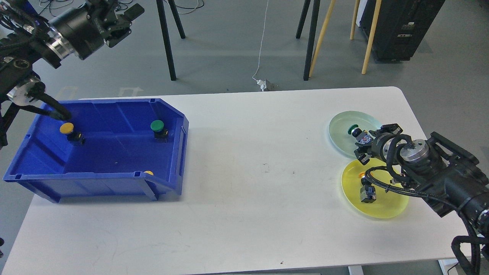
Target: Pass button and place on color plate
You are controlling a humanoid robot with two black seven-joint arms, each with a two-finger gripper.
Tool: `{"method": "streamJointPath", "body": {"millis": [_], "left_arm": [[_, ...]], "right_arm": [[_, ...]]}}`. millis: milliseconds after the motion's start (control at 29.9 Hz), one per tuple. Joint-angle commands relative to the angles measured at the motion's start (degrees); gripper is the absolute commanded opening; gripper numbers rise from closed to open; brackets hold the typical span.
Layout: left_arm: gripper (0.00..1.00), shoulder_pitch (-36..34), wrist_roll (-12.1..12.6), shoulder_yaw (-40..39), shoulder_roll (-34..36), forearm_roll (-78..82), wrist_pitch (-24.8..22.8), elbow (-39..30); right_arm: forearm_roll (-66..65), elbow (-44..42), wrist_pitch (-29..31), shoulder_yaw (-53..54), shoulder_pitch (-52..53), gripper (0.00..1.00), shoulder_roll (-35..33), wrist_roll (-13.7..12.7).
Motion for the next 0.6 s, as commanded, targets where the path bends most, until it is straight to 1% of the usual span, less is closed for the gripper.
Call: {"method": "streamJointPath", "body": {"millis": [0,33,67,134,167,200,267,334,368,401,568], "left_arm": [[0.88,0.25,0.0,-0.41,-0.72,-8.68,0.0,2.8],[0.89,0.34,0.0,-0.41,-0.81,-10.89,0.0,3.59],[0.89,0.6,0.0,-0.41,-0.9,-13.09,0.0,4.21],[0.92,1.91,0.0,-0.32,-1.25,-15.21,0.0,5.09],[0.97,2.53,0.0,-0.23,-1.86,-15.3,0.0,5.36],[0.99,2.97,0.0,-0.14,-2.56,-15.22,0.0,5.62],[1.0,3.94,0.0,-0.14,-4.84,-15.13,0.0,7.55],[1.0,4.73,0.0,-0.14,-8.18,-15.13,0.0,10.36],[1.0,4.91,0.0,-0.06,-9.06,-15.04,0.0,11.15],[1.0,4.91,0.0,-0.05,-9.68,-15.04,0.0,11.51],[1.0,5.61,0.0,0.82,-10.39,-13.81,0.0,11.51]], "right_arm": [[-1.34,6.41,3.67,-0.22,2.67,1.0,-4.58,0.2],[-2.48,8.17,6.38,0.04,2.93,1.0,-5.73,0.29],[-3.88,10.28,10.94,0.13,3.2,1.0,-6.96,0.82],[-6.35,13.63,20.52,0.74,3.64,1.0,-9.07,3.18],[-7.23,14.77,24.91,1.27,4.16,1.0,-10.3,4.59],[-8.19,15.48,28.09,1.44,4.69,1.0,-11.1,5.64],[-11.26,17.06,33.63,1.97,4.87,1.0,-12.24,7.84],[-14.16,17.51,38.99,2.67,4.44,1.0,-12.33,10.82],[-15.48,17.68,39.07,3.02,4.26,1.0,-12.42,12.15],[-16.45,17.68,39.07,3.12,3.99,1.0,-12.34,12.85],[-17.25,17.6,39.07,4.61,3.64,1.0,-11.81,13.48]]}}
